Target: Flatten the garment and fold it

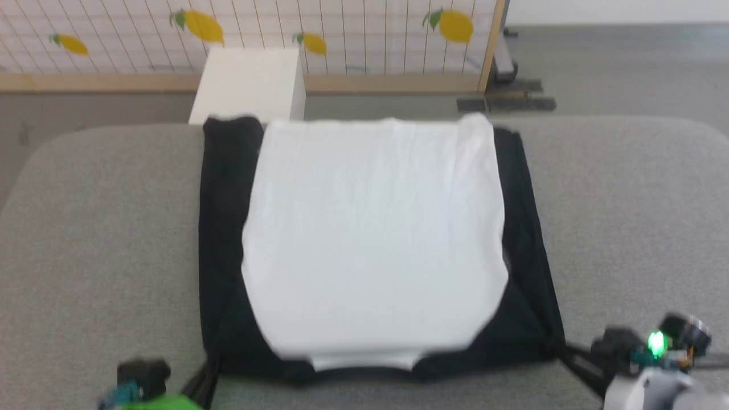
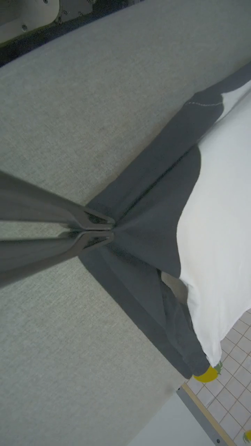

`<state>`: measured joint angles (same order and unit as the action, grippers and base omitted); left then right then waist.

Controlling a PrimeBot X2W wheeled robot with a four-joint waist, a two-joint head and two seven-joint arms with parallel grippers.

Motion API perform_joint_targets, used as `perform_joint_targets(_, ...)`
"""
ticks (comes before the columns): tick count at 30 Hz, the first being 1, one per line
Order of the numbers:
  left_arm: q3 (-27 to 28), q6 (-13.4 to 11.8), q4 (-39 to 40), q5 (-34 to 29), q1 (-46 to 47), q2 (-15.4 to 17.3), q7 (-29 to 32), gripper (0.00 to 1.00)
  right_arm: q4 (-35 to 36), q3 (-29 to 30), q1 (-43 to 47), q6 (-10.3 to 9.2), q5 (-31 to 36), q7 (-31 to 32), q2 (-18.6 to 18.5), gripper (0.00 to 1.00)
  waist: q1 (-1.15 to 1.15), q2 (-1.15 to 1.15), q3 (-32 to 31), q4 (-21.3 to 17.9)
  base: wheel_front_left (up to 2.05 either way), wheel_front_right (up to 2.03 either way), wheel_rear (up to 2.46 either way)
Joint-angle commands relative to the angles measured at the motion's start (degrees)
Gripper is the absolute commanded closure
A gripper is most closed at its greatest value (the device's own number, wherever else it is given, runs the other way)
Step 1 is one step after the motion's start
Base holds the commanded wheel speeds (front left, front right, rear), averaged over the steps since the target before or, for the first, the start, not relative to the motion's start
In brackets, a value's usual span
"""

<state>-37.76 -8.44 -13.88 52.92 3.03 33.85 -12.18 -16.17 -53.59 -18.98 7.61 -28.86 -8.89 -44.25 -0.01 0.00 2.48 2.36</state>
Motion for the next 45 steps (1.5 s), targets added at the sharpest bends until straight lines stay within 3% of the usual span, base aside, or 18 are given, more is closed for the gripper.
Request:
perform_joint_targets(1, -0.4, -1.1, -0.1, -0.1, -2.4, 1.4, 0.5, 1.0, 0.0, 0.6, 2.8, -0.12, -0.2, 0.6, -0.6, 1.0, 0.01, 0.0, -3.8, 0.0, 0.0, 0.0, 0.0)
perform_joint_targets(9, -3.7, -1.8, -1.3, 0.8, -8.9, 1.6, 3.4, 1.0, -1.3, 3.3, 13.9, -0.12, 0.4, 2.8, 1.8, 1.0, 0.01, 0.0, -5.6, 0.4, 0.0, 0.0, 0.0)
perform_joint_targets(20, -6.3, 0.7, -6.9, 1.2, -9.2, -0.8, 4.6, 1.0, -6.2, 6.3, 19.3, -0.12, 0.5, 2.5, 6.1, 1.0, 0.01, 0.0, -6.2, 1.3, 0.0, 0.0, 0.0)
perform_joint_targets(21, -6.3, 0.9, -7.1, 1.0, -9.1, -1.0, 4.2, 0.7, -6.7, 7.4, 19.3, -0.12, 0.8, 2.3, 6.6, 0.81, 0.01, 0.0, -6.6, 1.5, 0.0, 0.0, 0.0)
perform_joint_targets(22, -6.6, 1.1, -7.2, 0.7, -8.9, -1.0, 4.1, 0.0, -6.9, 8.3, 19.4, -0.12, 1.0, 2.0, 7.1, 0.64, 0.01, 0.0, -6.9, 1.6, 0.0, 0.0, 0.0)
perform_joint_targets(24, -6.8, 0.9, -7.1, -0.3, -8.3, -0.9, 3.1, 0.0, -7.0, 10.4, 19.8, -0.12, 1.4, 1.2, 8.4, 0.0, 0.01, 0.0, -7.4, 1.7, 0.0, 0.0, 0.0)
perform_joint_targets(29, -5.3, -1.1, -4.5, -3.1, -5.9, 0.3, 0.1, 0.0, -4.2, 14.9, 20.2, -0.12, 3.9, 0.5, 9.4, 0.0, 0.01, 0.0, -7.9, 2.0, 0.0, 0.0, 0.0)
perform_joint_targets(36, 2.4, -6.9, 4.7, -8.6, -1.9, 3.9, -2.6, 0.0, 6.4, 28.7, 22.1, -0.12, 8.0, -0.1, 10.4, 0.0, 0.01, 0.0, -7.1, 1.8, 0.0, 0.0, 0.0)
perform_joint_targets(39, 6.5, -8.9, 7.4, -12.0, 1.0, 4.3, -2.8, 0.0, 11.0, 36.7, 23.1, -0.12, 9.8, -1.1, 13.5, 0.0, 0.01, 0.0, -6.2, 1.5, 0.0, 0.0, 0.0)
perform_joint_targets(45, 14.3, -10.7, 10.1, -18.1, 9.0, 1.3, -2.8, 0.0, 20.3, 51.3, 23.7, -0.12, 14.4, -4.1, 23.7, 0.0, 0.01, 0.0, -2.0, 0.3, 0.0, 0.0, 0.0)
